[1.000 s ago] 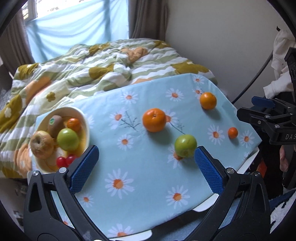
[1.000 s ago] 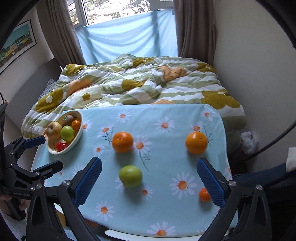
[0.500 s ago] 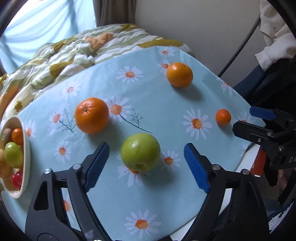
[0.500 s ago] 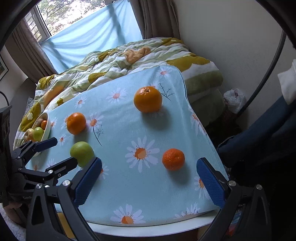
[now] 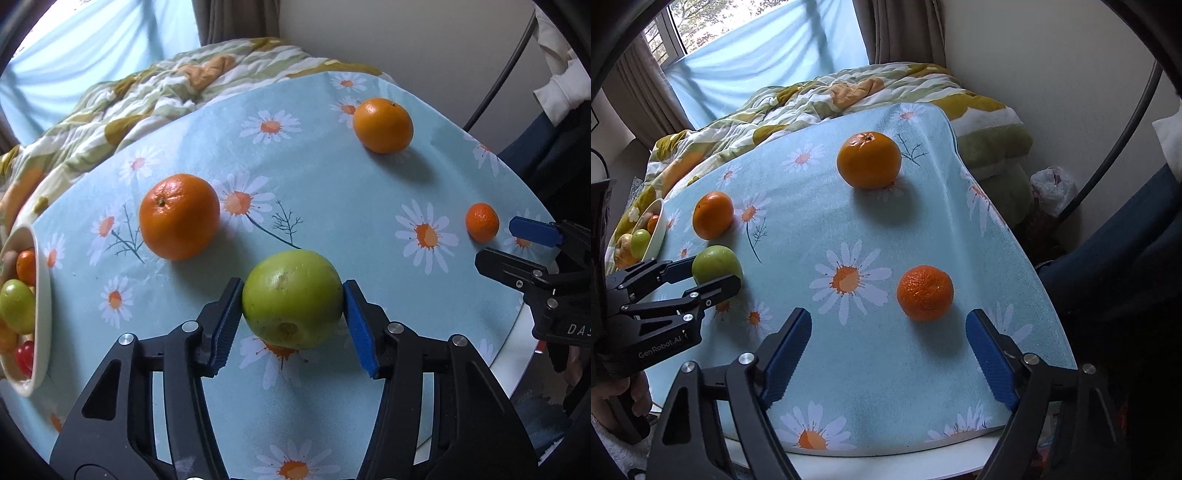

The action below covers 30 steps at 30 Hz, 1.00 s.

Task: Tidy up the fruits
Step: 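Lift the green apple with the left tool while the right tool grasps a mandarin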

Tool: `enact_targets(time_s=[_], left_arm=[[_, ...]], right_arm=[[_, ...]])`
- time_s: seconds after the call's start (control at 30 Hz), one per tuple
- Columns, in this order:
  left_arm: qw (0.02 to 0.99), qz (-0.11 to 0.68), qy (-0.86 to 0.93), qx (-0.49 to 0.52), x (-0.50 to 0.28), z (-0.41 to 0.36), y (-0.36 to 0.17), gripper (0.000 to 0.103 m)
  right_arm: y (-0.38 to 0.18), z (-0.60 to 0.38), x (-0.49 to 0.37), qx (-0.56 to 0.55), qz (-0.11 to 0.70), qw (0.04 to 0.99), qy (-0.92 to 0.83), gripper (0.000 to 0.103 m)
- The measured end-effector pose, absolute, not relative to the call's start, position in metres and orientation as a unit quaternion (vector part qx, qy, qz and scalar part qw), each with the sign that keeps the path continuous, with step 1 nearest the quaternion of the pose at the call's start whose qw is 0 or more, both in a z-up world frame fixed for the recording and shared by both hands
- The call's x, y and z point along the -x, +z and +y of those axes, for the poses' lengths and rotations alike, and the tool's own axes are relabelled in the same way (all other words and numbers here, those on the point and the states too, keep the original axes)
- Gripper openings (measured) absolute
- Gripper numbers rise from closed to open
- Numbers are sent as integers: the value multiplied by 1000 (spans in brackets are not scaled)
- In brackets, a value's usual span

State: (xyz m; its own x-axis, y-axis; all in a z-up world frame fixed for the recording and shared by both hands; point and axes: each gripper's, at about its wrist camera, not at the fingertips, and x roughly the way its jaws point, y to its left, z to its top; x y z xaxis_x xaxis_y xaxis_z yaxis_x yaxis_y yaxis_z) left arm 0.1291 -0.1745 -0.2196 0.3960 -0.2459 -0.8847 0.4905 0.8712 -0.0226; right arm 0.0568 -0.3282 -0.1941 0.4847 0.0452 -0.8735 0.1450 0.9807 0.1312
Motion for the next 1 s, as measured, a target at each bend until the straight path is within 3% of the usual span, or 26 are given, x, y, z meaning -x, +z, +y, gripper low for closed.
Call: enact_targets(time_s=[0.23,0.3,0.6,0.7,1.0], left_arm=[[829,502,-218,-114,-127,-172,-219,60],[830,501,-215,-114,-125,-172,-219,60],[837,502,-197,-99,-119,-169,-218,60],[839,501,-190,-93,-118,-169,-218,60],[853,487,-171,-73,-113,-165,-205,60]], right_arm=[[-203,-326,-64,-67,508,858,-37,67],[-206,-323,-66,-45,509,858,-47,60],[-212,-332,-72,-27,513,856,-52,44],[-212,-334,-73,-20,513,857,-48,33],[-201,-329,-78,-13,504,864,-1,33]])
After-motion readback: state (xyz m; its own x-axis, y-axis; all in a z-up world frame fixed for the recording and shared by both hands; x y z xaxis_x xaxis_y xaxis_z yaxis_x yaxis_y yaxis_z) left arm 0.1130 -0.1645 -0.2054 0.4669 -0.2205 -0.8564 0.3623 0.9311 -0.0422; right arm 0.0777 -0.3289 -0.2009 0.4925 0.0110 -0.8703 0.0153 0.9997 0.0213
